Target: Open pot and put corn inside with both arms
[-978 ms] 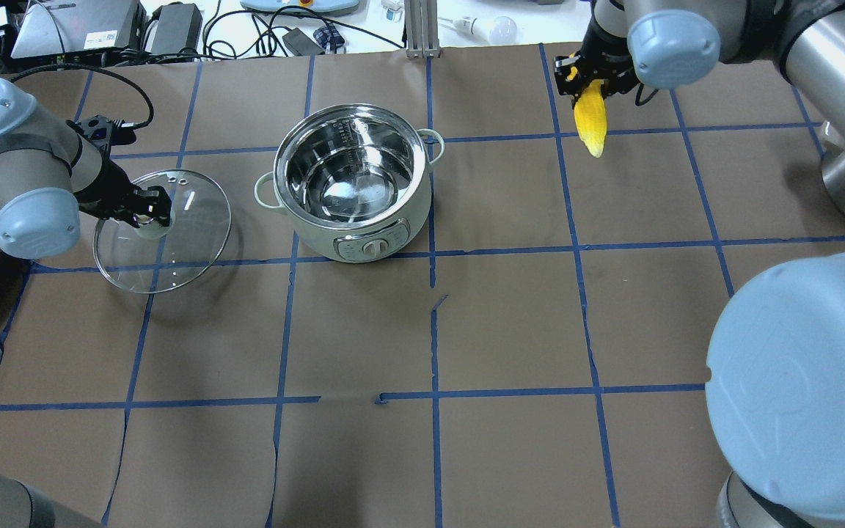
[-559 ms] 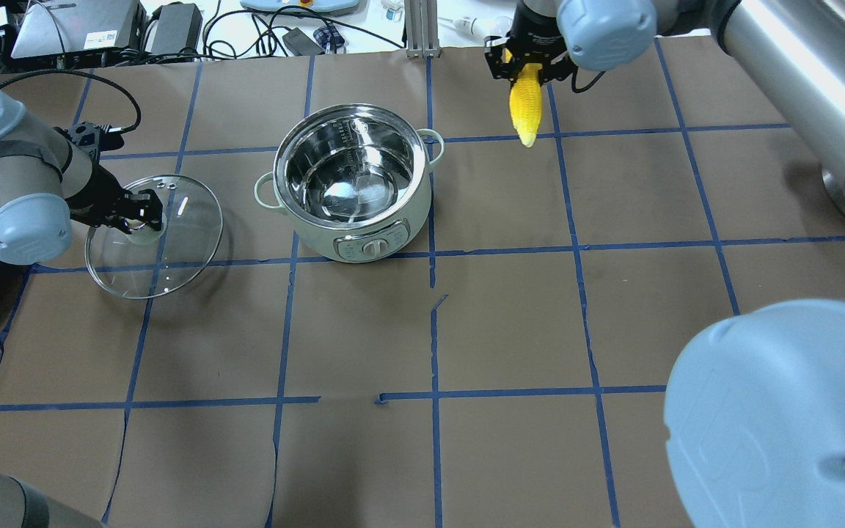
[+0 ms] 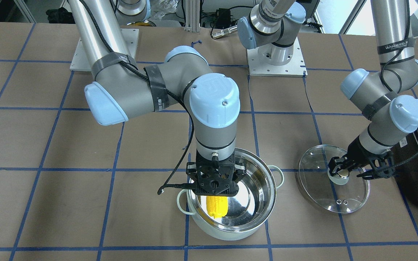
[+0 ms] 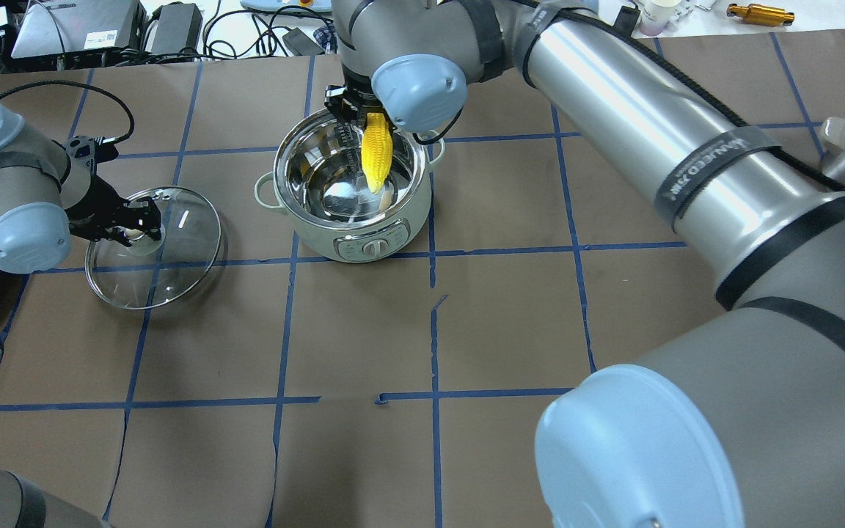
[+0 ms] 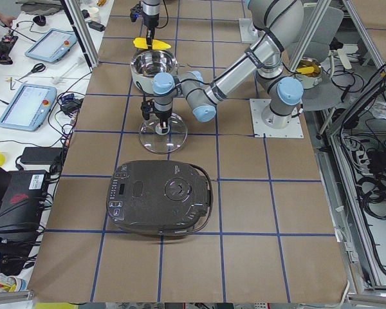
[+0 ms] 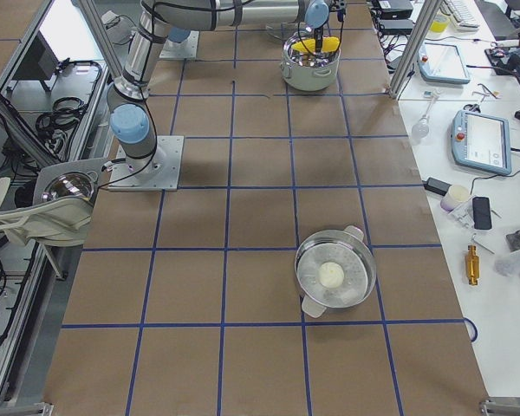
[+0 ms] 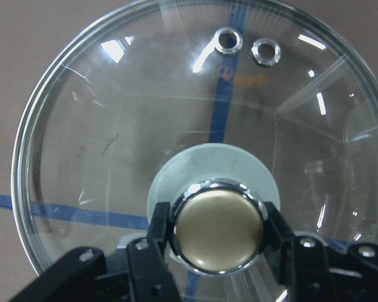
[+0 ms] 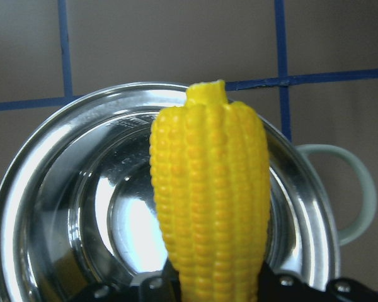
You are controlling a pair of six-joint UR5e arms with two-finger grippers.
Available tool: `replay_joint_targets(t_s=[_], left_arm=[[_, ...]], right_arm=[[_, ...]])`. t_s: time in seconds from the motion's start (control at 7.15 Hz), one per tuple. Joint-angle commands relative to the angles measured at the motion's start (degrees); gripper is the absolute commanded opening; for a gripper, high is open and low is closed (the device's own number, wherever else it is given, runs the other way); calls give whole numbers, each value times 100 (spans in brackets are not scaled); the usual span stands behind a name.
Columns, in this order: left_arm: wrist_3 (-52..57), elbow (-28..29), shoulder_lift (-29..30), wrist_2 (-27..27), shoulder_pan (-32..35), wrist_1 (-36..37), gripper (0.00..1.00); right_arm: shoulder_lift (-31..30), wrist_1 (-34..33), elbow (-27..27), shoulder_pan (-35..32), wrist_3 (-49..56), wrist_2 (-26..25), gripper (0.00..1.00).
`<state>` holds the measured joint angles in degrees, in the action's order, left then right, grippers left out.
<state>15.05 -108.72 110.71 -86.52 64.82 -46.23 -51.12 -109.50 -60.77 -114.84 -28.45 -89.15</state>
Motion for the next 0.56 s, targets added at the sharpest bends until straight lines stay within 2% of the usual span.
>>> replay_joint_targets(t_s=[0.0, 0.14, 0.42], left_arm=[[16, 8, 29, 4, -13, 122, 36], [207, 17, 29, 12, -13, 149, 40], [359, 17, 29, 39, -13, 193, 60]], right_arm=[[453, -1, 285, -223, 40, 11, 6], [593, -1, 267, -240, 294, 142, 6], [647, 8, 241, -241, 402, 196, 14]])
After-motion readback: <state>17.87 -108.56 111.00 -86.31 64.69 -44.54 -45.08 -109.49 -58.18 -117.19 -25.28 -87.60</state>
